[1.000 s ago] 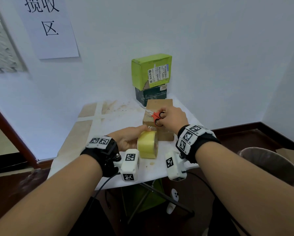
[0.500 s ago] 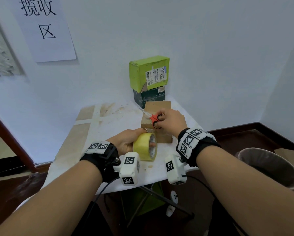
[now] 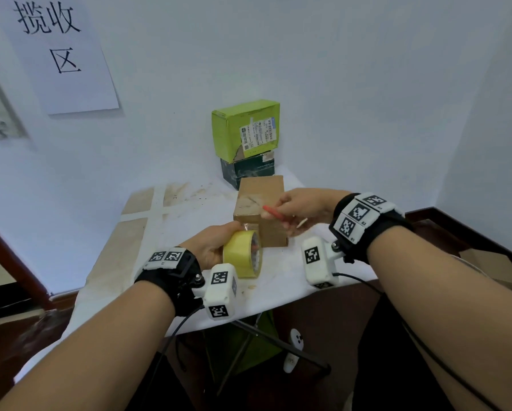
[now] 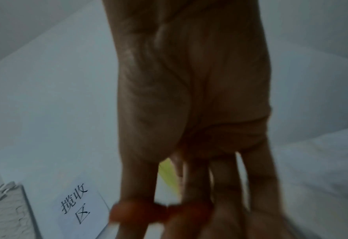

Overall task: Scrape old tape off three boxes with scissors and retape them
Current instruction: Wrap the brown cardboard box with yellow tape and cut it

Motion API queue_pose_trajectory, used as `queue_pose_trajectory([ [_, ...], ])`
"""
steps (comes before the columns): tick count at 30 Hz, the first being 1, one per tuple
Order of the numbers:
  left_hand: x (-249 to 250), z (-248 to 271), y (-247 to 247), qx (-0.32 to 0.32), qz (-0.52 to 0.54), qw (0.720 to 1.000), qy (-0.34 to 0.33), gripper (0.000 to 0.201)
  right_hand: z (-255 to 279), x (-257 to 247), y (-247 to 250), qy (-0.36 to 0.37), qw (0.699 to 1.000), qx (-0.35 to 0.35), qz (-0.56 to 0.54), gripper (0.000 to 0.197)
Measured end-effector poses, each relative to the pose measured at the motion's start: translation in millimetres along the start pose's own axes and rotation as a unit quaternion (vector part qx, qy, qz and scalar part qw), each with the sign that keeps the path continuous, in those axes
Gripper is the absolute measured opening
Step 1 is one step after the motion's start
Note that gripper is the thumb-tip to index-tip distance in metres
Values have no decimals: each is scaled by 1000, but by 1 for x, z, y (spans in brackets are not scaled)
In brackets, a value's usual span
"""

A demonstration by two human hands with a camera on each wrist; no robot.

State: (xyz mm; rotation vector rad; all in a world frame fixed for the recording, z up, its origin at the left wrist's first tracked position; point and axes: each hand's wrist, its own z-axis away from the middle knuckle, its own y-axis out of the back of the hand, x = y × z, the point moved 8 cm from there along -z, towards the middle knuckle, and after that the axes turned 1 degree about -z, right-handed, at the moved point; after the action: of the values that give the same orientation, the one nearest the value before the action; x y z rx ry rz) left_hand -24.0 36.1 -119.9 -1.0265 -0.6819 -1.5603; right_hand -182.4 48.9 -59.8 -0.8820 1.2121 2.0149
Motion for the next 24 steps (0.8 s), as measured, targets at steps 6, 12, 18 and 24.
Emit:
queue_pose_trajectory([
  [6,-2,2,0,9,-10,1000,-6,29,12,24,-17,-153,981,-107,50,48],
  [12,-1,2,2,21,-23,999,-18,23,6,28,-4,-155,981,-101,53,45],
  [18,1,1,3,16,-28,999,-18,26,2,37,0,-169,979,-104,54,29],
  [24,-1,-3,0,-10,-20,1000,-12,18,-15,38,-5,-174,977,-109,51,31],
])
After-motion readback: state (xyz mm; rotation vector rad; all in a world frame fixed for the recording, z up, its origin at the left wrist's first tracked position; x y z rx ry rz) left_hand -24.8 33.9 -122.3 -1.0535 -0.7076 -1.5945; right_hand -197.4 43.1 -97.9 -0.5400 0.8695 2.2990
